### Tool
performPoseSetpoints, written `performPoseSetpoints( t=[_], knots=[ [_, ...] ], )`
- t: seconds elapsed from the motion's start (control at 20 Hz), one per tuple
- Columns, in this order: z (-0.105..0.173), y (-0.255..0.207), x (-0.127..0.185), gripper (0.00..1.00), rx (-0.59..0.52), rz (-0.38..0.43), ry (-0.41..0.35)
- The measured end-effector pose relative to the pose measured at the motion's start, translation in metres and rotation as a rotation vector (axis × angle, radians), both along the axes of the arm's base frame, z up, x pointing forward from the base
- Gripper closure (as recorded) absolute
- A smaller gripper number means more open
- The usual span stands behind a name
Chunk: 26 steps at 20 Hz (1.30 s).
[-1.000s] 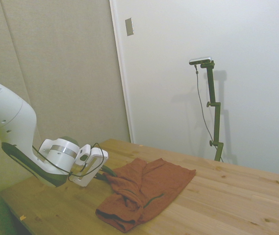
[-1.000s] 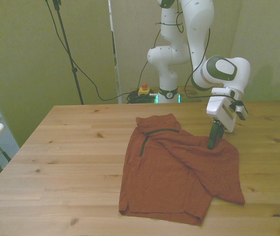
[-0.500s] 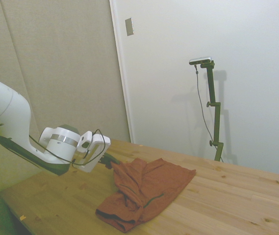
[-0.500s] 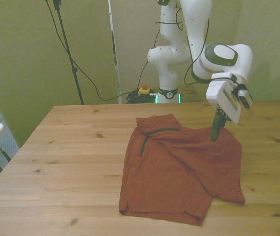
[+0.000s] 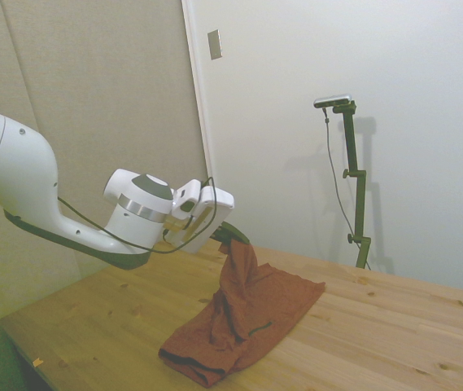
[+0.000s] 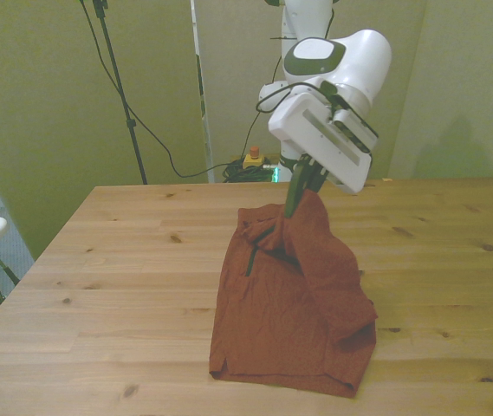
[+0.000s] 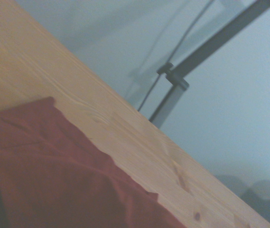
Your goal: Fold the shorts
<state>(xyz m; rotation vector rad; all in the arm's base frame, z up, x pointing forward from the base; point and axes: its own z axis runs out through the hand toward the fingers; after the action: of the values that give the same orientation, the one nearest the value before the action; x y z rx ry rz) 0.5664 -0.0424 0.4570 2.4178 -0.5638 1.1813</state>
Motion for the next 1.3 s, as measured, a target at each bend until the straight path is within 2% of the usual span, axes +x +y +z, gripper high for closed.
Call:
performPoseSetpoints(
  t=[0.15,0.3,0.7,0.75,1.0,1.15,1.3],
  knots=[
    [-0.011,-0.024,0.010,1.00,0.027,-0.031,0.015],
    [-0.024,-0.040,0.020,1.00,0.104,-0.053,0.037],
    [-0.020,-0.108,0.037,1.00,0.320,-0.116,0.077],
    [-0.022,-0.113,0.038,0.00,0.351,-0.120,0.084],
    [-0.048,-0.129,0.048,0.00,0.606,-0.137,0.130],
    [-0.031,-0.184,0.053,0.00,0.708,-0.146,0.129],
    [-0.018,-0.227,0.048,0.00,0.727,-0.165,0.121]
  ],
)
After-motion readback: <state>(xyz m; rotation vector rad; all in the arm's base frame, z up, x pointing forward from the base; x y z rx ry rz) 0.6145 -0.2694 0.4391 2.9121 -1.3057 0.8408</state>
